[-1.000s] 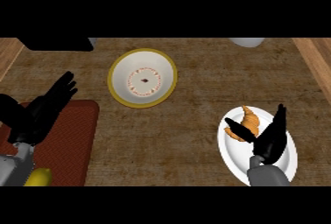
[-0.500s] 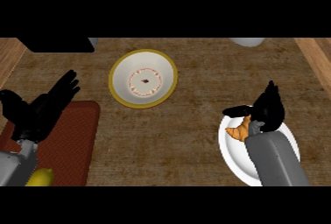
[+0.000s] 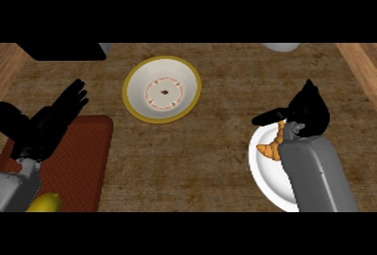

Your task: Pick the croissant from the plate and place it in the bowl

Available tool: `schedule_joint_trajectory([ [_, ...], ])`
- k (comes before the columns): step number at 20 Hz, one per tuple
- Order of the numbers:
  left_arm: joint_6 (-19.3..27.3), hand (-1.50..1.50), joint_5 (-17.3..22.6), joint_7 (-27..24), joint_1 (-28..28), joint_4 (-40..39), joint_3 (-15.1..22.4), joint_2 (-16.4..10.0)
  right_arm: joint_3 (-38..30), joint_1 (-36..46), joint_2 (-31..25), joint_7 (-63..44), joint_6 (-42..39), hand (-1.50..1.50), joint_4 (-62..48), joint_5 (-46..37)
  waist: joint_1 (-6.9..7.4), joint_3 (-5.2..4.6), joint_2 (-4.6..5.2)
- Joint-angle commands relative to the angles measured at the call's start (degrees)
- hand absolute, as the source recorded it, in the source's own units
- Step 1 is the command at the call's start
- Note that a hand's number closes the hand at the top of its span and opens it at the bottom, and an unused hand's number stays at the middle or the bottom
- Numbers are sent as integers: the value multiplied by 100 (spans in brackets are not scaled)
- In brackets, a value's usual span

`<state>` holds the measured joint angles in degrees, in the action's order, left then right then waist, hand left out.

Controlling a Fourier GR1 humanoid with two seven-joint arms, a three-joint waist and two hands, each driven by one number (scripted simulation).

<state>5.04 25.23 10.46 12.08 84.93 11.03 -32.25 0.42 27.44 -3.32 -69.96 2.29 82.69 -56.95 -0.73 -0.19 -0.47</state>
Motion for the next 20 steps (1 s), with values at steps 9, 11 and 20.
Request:
schedule_joint_trajectory([
  [9,-170,0,-165,-2,84,-173,-71,88,-364,301,327,-1523,-1207,-150,73,-318,54,12,29],
  [11,-208,0,-142,-43,134,-275,-214,62,-719,217,187,-1259,-1472,-150,271,-238,11,12,29],
  [20,-153,0,-328,108,181,-152,-177,333,-971,-140,331,-883,-1246,-150,101,-227,57,18,36],
])
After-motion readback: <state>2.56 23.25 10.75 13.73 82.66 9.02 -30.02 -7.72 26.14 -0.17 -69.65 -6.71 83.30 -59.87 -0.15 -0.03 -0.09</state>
